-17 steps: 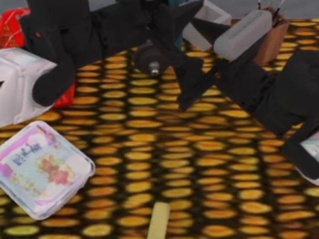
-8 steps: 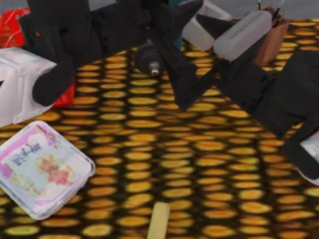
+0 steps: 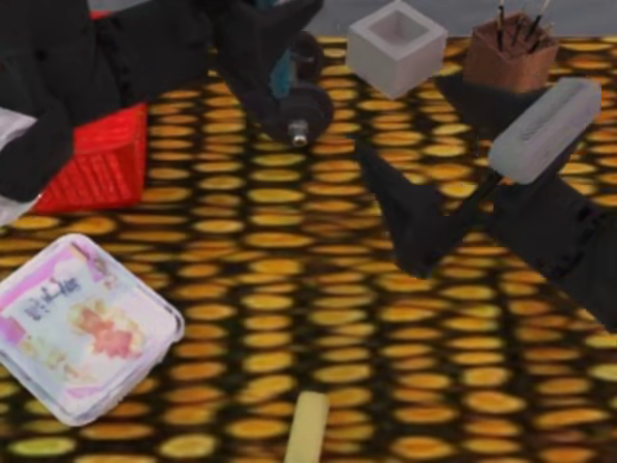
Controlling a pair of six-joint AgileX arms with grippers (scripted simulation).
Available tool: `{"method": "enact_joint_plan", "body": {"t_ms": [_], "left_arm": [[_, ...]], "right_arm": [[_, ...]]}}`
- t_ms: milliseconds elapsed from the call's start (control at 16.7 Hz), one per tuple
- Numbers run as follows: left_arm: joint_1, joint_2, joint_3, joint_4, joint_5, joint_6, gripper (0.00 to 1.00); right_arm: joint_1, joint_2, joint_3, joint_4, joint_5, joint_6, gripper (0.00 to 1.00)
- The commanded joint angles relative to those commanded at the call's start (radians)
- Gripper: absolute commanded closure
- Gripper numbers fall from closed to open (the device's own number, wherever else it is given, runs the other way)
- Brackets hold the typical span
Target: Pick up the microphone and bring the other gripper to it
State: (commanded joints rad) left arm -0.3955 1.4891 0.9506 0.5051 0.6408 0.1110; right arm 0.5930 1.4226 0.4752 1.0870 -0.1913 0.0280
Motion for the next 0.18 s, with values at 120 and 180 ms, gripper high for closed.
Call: {"method": "enact_joint_plan", "body": {"t_ms": [120,180], "left_arm": [[0.025,-0.011,-0.012,-0.002,0.019,0.001,1.00],[0.027,-0.012,-0.013,-0.003,0.021,0.001,1.00]], "right_arm": [[-0.004,-0.034,-0.035,0.007,-0.008,0.002,0.00],[-0.004,-0.037,-0.037,0.008,-0.009,0.002,0.00]]}}
